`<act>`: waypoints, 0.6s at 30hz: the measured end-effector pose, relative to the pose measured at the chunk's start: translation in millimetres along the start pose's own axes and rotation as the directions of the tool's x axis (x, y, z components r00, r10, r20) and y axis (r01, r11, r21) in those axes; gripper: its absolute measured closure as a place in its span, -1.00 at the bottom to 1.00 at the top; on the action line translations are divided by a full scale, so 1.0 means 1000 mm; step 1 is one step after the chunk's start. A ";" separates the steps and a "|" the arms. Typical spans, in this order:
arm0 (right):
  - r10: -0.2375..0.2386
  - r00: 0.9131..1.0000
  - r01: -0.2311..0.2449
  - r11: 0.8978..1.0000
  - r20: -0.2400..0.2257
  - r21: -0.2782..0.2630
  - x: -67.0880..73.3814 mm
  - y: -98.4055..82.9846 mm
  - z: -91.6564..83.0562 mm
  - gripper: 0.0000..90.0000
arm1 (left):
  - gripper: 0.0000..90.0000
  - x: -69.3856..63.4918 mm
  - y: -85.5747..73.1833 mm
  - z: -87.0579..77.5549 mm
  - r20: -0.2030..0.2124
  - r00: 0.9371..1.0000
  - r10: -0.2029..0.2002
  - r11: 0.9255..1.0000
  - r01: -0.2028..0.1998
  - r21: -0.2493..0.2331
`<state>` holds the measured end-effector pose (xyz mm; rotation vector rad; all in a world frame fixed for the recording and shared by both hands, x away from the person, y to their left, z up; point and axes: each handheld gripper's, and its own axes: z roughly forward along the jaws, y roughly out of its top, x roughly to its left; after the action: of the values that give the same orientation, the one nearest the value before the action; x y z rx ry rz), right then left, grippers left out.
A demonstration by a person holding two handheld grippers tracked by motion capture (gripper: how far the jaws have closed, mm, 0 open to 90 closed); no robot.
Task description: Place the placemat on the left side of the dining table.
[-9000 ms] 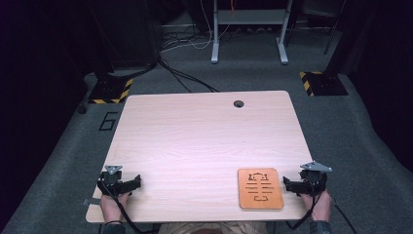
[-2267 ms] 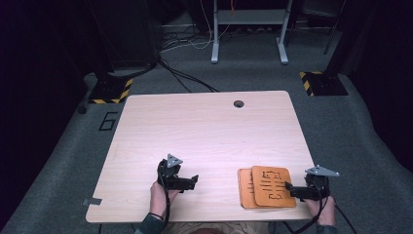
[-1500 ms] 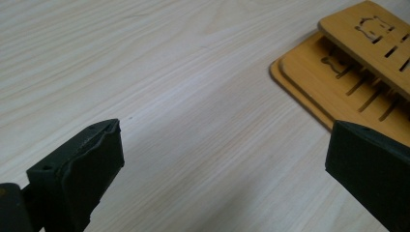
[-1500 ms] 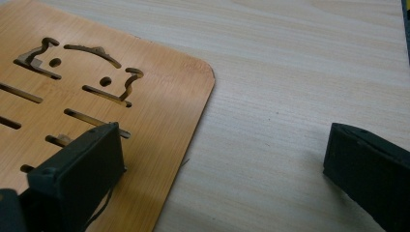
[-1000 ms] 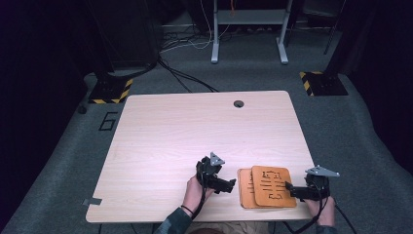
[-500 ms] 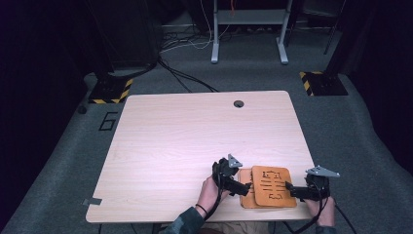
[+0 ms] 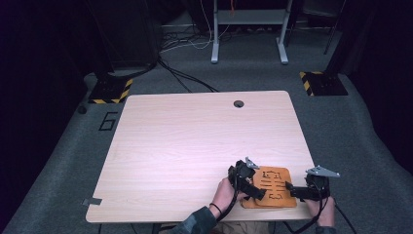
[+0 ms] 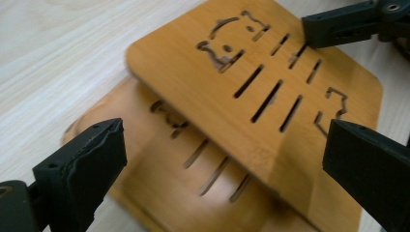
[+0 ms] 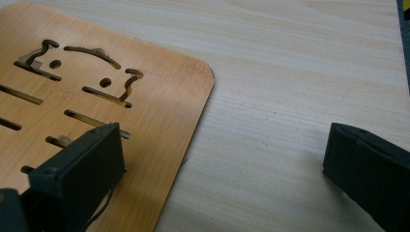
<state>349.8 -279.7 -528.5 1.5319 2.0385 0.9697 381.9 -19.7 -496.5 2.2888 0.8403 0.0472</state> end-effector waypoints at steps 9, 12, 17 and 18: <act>0.002 1.000 -0.002 1.000 0.001 0.000 0.000 0.000 0.000 -1.00 | -0.97 -0.006 0.005 0.014 0.015 1.000 -0.021 0.999 0.021 0.028; 0.002 1.000 -0.002 1.000 0.001 -0.001 0.000 0.000 0.000 -1.00 | -0.97 -0.007 0.006 0.015 0.002 1.000 -0.026 0.999 0.026 0.027; 0.004 1.000 -0.004 1.000 0.002 -0.001 0.000 0.000 0.000 -0.99 | -0.92 -0.009 0.008 0.017 0.000 1.000 -0.021 0.999 0.021 0.026; 0.004 1.000 -0.004 1.000 0.002 -0.001 0.000 0.000 0.000 -0.99 | -0.92 -0.009 0.009 0.017 -0.003 1.000 -0.022 0.999 0.022 0.028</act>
<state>349.4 -279.6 -528.5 1.5359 2.0340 0.9705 384.0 -40.0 -502.1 2.3063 0.8723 0.0293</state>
